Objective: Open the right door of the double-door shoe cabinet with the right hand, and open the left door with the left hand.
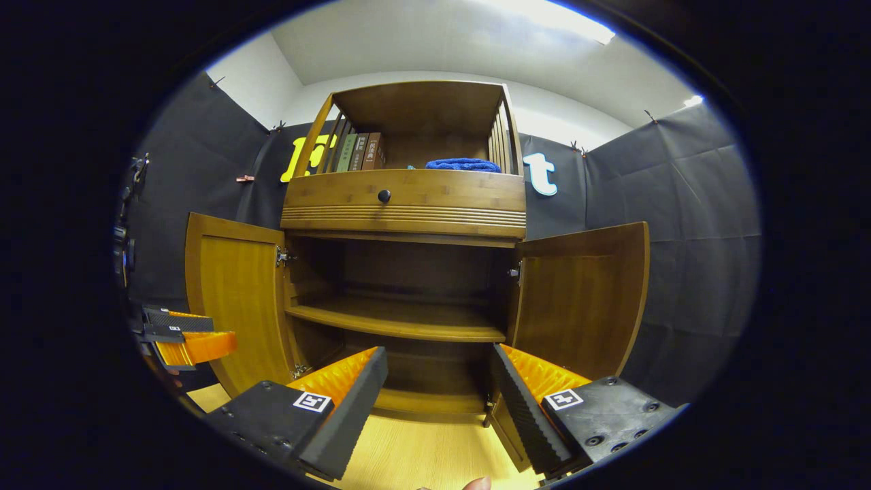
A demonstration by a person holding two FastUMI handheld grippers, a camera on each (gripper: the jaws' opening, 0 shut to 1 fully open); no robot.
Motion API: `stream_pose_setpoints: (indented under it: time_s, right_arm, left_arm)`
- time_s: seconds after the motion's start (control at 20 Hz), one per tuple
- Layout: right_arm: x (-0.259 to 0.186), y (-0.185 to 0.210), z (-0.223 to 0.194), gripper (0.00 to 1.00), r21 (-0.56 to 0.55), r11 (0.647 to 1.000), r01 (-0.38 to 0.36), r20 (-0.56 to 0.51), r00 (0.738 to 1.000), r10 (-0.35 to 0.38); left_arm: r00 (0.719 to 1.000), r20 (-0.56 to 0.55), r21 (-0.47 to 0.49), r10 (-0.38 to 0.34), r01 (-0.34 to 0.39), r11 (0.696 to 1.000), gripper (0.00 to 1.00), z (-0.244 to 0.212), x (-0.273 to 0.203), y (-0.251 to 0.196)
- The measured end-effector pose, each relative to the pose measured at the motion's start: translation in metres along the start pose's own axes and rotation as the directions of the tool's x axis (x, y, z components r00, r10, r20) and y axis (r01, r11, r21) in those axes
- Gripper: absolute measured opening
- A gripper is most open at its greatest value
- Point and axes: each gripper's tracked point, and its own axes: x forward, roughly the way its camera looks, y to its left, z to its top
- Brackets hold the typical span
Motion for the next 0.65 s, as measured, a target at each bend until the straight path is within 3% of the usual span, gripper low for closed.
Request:
stream_pose_setpoints:
  time_s: [0.5,0.65]
  right_arm:
    - [0.0004,0.0003,-0.0013,1.00,-0.001,1.000,-0.002,-0.002,1.000,0.002]
    - [0.0012,0.0023,-0.0006,0.96,-0.003,1.000,-0.004,-0.001,1.000,0.004]
  left_arm:
    - [1.000,-0.001,-0.004,0.002,-0.002,1.000,0.94,-0.0015,0.0009,0.0012]
    - [1.000,-0.001,-0.007,0.002,-0.002,1.000,0.92,-0.0015,0.0011,0.0019]
